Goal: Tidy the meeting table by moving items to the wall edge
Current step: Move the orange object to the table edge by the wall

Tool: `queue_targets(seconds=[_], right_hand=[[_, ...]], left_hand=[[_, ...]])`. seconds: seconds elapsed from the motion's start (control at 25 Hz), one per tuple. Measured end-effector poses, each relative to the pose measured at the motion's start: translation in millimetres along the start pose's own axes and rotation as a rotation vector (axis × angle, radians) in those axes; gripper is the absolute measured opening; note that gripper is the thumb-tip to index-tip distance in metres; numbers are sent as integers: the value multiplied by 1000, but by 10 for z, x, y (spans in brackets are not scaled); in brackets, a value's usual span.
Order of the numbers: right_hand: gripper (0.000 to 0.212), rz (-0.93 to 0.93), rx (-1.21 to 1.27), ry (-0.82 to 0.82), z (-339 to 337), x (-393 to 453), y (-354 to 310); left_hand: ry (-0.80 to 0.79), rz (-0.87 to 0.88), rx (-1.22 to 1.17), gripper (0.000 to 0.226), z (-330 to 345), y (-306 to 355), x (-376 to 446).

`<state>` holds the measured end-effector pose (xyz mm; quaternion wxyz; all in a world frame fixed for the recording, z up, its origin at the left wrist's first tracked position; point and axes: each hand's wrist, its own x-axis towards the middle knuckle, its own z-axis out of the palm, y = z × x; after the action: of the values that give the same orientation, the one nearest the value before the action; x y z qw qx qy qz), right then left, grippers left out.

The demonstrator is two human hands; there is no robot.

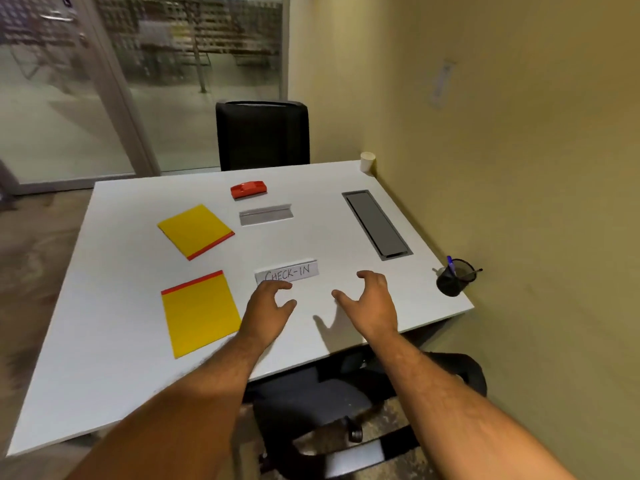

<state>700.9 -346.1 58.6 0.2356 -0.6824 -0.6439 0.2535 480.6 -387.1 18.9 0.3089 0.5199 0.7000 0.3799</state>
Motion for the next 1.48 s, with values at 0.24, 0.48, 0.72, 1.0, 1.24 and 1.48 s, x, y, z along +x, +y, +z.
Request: queue_targets(seconds=[0.24,0.48,0.72,1.0,1.24,1.48], right_hand=[[71,-98,79,-123,781,171,-669],[72,-205,143,-184,1562,111,-1380],[69,-209,19,-130,2596,-391,-2078],[84,-134,-100,-16,3890,-1281,-3369],[83,-73,-151,19,4410,-1453,-4274],[86,-26,-154,58,4760,-1167,-4675]], left_hand=[[123,-83,58,37,-874,-419,185],[204,-157,63,42,-1926,-1022,270],[163,-91,137,56,-2959,-2078,212],[45,-15,178,58,-4690,-3292,163],[-18,60,204,63,-5738,-3532,537],[-59,125,223,62,-5968,-3649,1183]])
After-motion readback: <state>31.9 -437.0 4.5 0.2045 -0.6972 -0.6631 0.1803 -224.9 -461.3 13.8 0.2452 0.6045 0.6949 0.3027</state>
